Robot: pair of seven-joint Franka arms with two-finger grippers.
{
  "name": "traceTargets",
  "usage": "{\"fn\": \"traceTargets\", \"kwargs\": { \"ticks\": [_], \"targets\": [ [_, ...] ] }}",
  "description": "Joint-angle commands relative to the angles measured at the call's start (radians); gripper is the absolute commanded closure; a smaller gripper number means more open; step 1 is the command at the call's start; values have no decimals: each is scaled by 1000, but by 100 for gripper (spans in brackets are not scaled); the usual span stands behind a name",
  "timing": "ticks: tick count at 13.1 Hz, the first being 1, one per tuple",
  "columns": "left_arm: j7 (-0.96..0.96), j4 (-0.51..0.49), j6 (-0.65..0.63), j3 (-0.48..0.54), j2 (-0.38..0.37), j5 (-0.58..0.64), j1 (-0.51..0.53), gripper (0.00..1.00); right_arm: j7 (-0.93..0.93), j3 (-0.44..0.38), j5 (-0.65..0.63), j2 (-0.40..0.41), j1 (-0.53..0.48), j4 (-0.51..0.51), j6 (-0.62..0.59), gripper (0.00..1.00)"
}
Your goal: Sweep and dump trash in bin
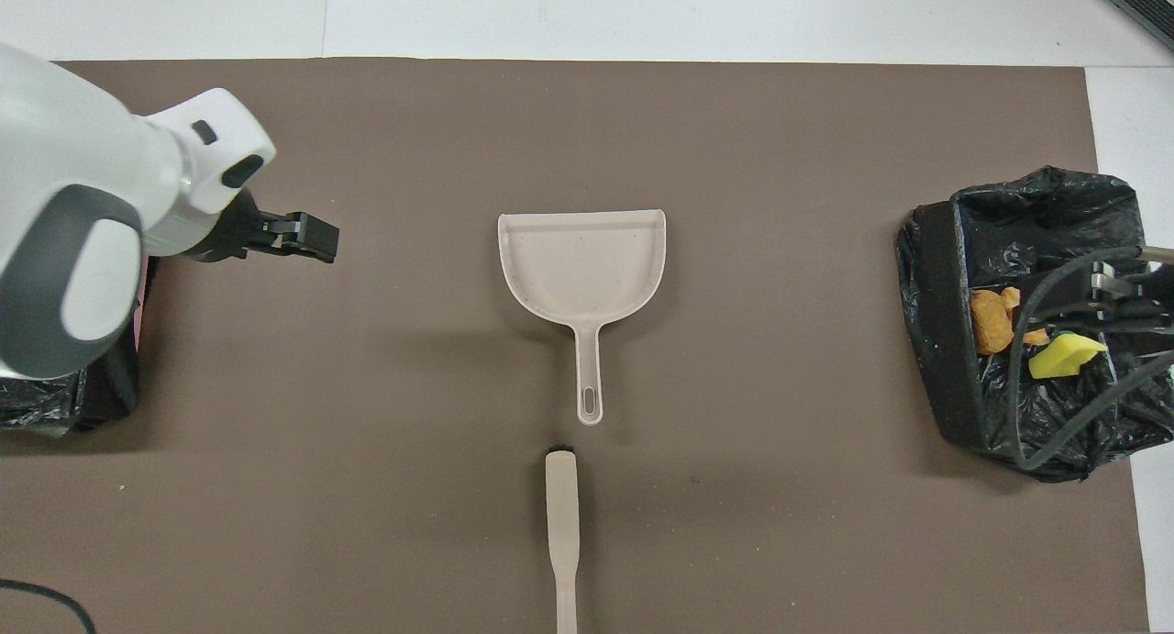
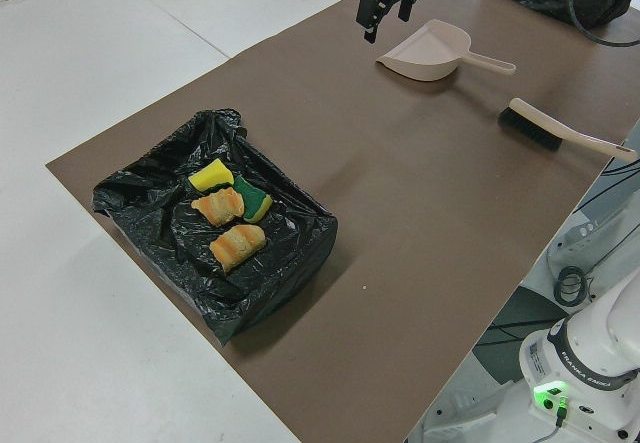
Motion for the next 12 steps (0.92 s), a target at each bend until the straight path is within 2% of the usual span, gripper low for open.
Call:
{"fn": "traceTargets", "kwargs": {
  "ticks": [1,3,7,9,12],
  "targets": [
    [77,-6,-74,-12,-58,16,62,0,-35,3,22,-22,-19,-27,19,0],
    [153,-3,-106,-12,-82,31,119,0,-35,3,24,-22,-19,-27,33,0],
    [155,-4,-141,-6,-105,43,218,0,-32,3,22,-18,-19,-28,69,0],
    [146,-1,-146,3,-124,45,228,0,-30,3,22,-18,-19,-30,76,0],
    [146,81,-261,0,-128,49,214,0,-29,3,22,-18,-19,-28,76,0]
  ]
}}
